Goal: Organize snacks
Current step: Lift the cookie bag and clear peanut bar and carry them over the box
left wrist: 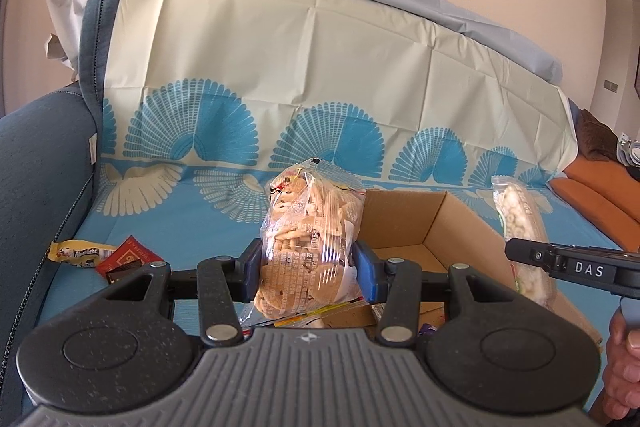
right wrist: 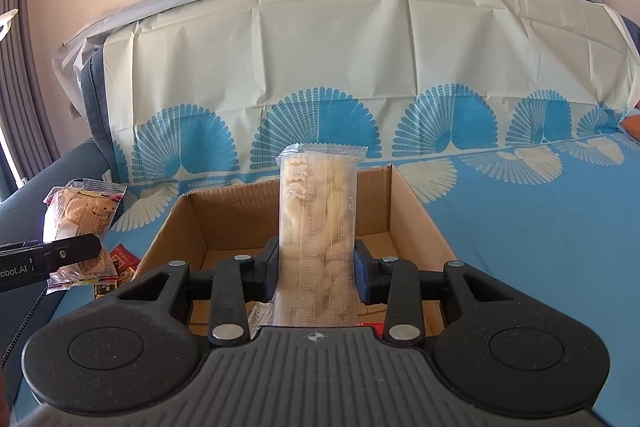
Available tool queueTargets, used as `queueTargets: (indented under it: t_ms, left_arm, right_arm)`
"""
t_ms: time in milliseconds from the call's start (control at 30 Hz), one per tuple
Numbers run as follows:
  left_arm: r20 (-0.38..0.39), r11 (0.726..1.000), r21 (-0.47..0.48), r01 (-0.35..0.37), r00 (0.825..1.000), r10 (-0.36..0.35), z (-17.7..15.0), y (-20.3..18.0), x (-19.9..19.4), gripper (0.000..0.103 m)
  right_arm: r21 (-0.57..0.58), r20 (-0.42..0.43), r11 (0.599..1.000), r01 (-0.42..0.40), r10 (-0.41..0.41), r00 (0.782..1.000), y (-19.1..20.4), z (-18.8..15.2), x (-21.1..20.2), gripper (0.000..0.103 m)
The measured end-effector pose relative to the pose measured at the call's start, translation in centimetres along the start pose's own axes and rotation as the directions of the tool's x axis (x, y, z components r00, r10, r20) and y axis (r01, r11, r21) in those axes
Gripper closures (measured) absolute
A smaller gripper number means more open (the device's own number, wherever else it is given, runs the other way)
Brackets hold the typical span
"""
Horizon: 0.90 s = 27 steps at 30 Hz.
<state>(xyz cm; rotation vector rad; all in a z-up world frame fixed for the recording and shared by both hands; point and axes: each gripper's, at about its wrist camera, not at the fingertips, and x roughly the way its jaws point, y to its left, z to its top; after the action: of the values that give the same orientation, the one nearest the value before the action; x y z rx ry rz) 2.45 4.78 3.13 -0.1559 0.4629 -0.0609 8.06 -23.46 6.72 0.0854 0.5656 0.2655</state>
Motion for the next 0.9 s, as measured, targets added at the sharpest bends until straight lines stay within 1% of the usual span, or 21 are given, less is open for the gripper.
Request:
queueTargets:
  t_ms: [267,433,633,733,900]
  left_arm:
    - [0.009,1.000,0.013,0.027,1.000,-0.027,-0.1,-0.6,-0.2,0.051]
    - [0.027,0.995,0.059,0.075,0.997,-0.076,-0.4,-2.1,-0.5,0.051]
    - [0.040,0.983,0.122,0.139,0.989,-0.144,-1.0,-4.1,-0.9,0.051]
    - [0.036,0.977,0.144,0.155,0.986,-0.162,-1.3,-4.9,-0.8,0.051]
    - [0.032,0.974,0.143,0.174,0.983,-0.181,-1.3,-5.2,-0.4,0.051]
  right_arm:
    - [0.000,0.000,1.000,0.007,-0.007,1.000,-0.1,0.2,0.1,0.065]
    - [0.001,0.010,1.000,0.022,-0.022,1.000,0.0,0.2,0.0,0.065]
    - [0.009,0.017,0.999,0.050,-0.050,0.999,-0.1,0.0,-0.1,0.065]
    - [0.013,0.022,0.998,0.062,-0.062,0.998,-0.2,0.1,-0.1,0.065]
    - [0.005,0.030,0.997,0.073,-0.073,0.997,-0.2,0.1,-0.2,0.065]
